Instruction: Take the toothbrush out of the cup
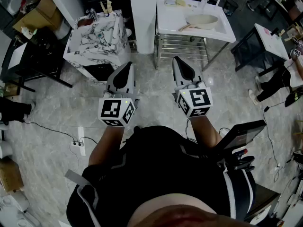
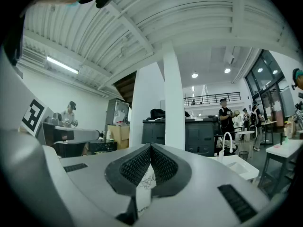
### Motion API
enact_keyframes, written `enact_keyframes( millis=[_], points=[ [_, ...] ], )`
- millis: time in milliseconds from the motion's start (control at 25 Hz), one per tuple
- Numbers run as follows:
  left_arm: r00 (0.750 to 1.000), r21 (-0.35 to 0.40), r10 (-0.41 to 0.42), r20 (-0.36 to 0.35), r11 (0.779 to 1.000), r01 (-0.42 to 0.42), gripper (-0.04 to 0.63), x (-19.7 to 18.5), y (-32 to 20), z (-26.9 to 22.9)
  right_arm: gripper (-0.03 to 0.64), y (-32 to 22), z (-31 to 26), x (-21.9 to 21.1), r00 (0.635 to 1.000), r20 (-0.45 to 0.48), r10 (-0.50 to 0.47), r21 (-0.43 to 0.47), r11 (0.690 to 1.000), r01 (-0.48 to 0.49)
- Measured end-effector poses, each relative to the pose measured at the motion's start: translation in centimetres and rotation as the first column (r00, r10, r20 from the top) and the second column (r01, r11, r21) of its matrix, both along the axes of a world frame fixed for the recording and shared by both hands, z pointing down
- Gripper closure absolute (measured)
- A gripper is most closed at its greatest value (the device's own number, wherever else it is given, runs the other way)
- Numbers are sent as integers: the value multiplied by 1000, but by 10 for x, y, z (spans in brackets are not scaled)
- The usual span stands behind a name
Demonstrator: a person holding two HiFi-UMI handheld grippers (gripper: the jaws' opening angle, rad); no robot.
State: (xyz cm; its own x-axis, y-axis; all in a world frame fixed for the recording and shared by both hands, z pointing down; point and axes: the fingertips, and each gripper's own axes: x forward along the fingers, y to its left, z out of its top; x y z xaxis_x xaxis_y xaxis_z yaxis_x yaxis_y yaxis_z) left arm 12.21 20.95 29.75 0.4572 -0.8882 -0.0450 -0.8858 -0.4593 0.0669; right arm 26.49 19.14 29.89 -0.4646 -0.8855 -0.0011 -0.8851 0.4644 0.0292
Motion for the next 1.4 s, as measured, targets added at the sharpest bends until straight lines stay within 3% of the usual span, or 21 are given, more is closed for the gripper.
enact_keyframes(
  millis=[560,720,1400],
  points=[
    [999,-52,22,-33,998,-24,595,0,7,15,598,1,3,0,1000,12,21,-8,1000,-21],
    [999,-52,29,-34,998,-31,595,-6,7,18,597,4,0,-8,997,-61,43,43,998,-41],
    [996,-67,36,-85,997,-42,595,-86,9,24,597,6,3,-90,995,-103,10,36,999,-6]
  ],
)
